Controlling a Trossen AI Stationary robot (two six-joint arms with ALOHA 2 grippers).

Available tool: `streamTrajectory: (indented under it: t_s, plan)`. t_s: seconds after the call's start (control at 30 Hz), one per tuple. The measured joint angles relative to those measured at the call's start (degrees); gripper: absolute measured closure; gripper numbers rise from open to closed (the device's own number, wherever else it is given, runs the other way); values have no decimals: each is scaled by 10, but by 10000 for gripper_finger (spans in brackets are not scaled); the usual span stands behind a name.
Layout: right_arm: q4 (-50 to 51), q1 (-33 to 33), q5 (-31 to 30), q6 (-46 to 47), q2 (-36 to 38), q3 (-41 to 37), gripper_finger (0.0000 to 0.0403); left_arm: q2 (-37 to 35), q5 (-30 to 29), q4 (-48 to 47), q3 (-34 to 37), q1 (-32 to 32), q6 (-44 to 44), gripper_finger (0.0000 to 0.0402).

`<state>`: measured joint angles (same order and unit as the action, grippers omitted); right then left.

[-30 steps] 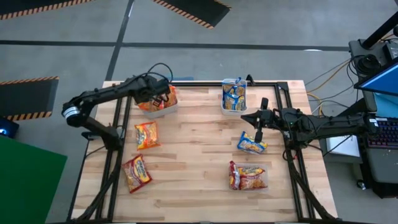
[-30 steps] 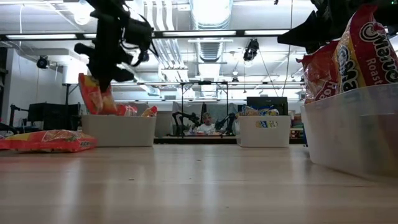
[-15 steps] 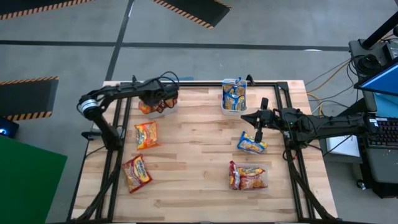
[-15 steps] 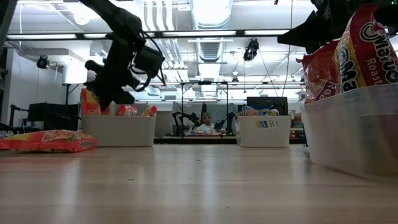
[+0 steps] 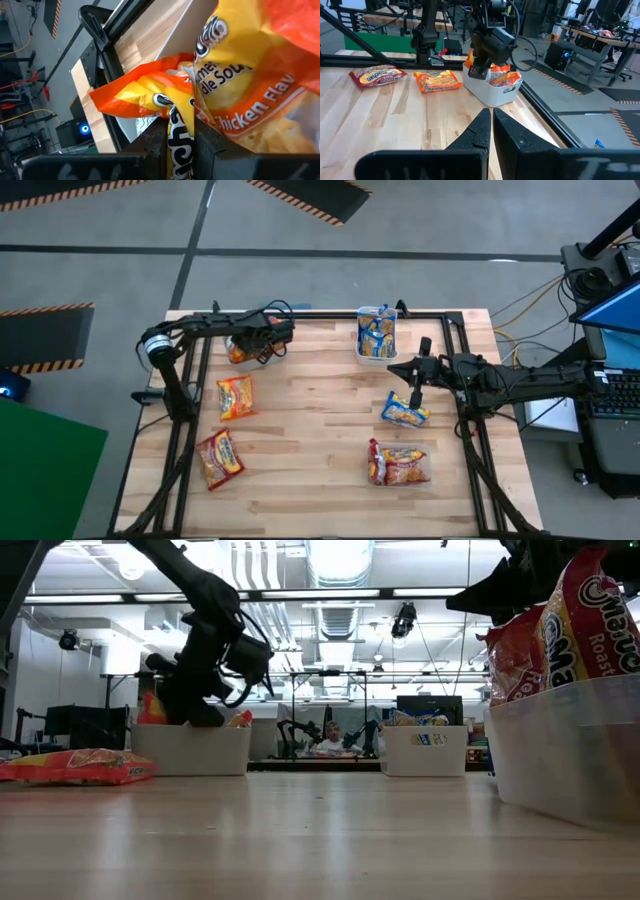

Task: Sort Maruchan noodles
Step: Put the orange noodle pack into the gray bin

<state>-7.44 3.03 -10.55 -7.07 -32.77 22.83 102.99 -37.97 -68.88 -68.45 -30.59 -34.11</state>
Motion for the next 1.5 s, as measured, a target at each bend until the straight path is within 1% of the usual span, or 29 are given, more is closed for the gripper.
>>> streamTrajectory:
  t_s: [0.17, 0.33, 0.53, 0.63, 0.73, 0.9, 1.0, 1.13, 1.3, 1.43, 1.5]
  plan:
    - [0, 0, 0, 0, 0, 0, 394, -5, -6, 0, 1, 2, -6, 355]
    - [0, 0, 0, 0, 0, 0, 394, -26, -8, -16, -8, 4, 0, 326]
    - [0, 0, 0, 0, 0, 0, 394, -56, -13, -18, -37, 13, 22, 294]
    - [3, 0, 0, 0, 0, 0, 394, -75, -27, -17, -48, 25, 30, 289]
    - [11, 0, 0, 0, 0, 0, 394, -104, -65, -17, -42, 37, 5, 288]
    - [13, 0, 0, 5, 0, 0, 394, -154, -144, -16, 10, 40, -79, 296]
    - [13, 0, 0, 11, 0, 0, 394, -173, -170, 19, 59, 40, -129, 307]
    - [12, 0, 0, 18, 0, 0, 394, -178, -170, 115, 132, 40, -150, 323]
    - [12, 0, 0, 21, 0, 0, 394, -178, -159, 198, 210, 40, -194, 340]
    - [12, 0, 0, 20, 0, 0, 394, -178, -134, 253, 254, 42, -211, 351]
    - [12, 0, 0, 21, 0, 0, 394, -178, -133, 252, 258, 42, -210, 355]
